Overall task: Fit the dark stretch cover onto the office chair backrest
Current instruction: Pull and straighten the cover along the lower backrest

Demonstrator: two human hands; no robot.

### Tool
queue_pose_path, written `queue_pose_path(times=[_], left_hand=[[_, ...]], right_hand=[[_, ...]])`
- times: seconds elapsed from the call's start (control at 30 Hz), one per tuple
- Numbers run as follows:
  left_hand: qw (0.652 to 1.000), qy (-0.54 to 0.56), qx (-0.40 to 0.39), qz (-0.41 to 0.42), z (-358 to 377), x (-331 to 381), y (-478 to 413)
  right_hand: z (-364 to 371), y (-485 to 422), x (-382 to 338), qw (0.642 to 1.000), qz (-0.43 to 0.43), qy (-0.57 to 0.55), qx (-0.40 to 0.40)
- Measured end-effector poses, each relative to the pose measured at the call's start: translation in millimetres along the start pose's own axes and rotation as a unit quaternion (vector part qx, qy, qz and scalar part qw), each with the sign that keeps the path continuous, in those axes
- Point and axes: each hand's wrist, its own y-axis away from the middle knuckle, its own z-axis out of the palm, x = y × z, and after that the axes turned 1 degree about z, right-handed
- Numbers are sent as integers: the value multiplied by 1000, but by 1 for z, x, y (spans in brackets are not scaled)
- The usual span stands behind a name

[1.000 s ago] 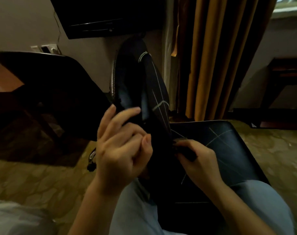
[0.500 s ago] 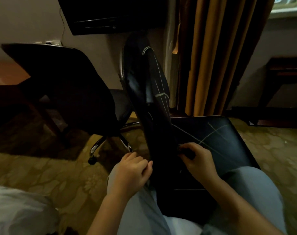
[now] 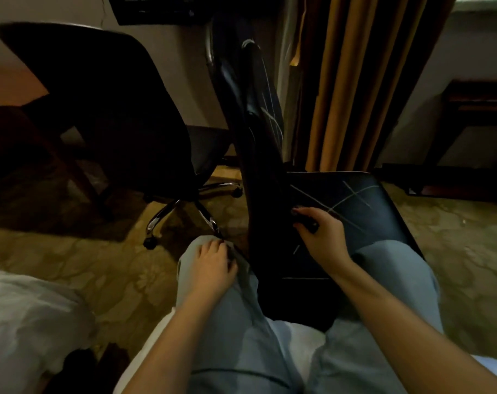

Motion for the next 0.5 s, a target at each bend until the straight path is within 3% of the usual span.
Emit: queue_pose_path(times=[0.1,0.3,0.5], left_hand=[[1000,2,8,-19,2,-1,-6],[1000,12,-1,-13,3,-5,-29],[998,23,43,-30,9,-4,-32]], right_hand=[[-4,-4,-4,1000,17,-23,-11],[-3,-32,-38,993,-52,-95,39],[17,-12,-1,994,-68,-60,64]])
